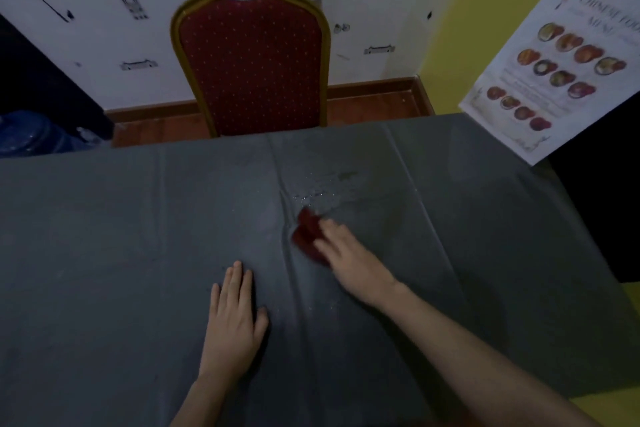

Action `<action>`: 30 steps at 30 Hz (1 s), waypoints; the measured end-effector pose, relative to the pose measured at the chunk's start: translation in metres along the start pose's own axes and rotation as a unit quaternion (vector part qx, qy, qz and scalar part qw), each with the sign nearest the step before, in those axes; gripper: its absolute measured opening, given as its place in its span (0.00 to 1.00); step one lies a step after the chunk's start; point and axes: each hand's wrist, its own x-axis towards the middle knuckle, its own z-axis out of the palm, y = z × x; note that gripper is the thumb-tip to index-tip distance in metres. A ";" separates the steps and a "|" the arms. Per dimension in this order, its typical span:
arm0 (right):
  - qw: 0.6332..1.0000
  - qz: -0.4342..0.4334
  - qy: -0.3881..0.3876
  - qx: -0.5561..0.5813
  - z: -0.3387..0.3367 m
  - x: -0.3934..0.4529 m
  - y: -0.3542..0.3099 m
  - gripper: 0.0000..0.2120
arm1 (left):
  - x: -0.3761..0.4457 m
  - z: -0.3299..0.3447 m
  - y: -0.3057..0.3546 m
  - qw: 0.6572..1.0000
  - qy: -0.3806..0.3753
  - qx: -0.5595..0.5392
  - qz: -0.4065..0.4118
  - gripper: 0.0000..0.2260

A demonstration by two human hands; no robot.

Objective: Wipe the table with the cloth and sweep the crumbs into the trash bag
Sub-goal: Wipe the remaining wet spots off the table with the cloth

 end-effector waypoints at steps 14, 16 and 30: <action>0.934 0.353 0.034 0.036 -0.005 0.040 0.081 0.20 | 0.061 0.003 -0.058 0.996 0.026 0.022 0.085 0.34; 0.923 0.378 0.061 0.045 0.002 0.054 0.064 0.20 | 0.061 0.005 -0.060 0.995 0.033 0.019 0.089 0.34; 0.999 -0.042 0.016 0.027 0.030 0.114 0.005 0.19 | 0.061 0.010 -0.061 0.995 0.020 0.036 0.090 0.35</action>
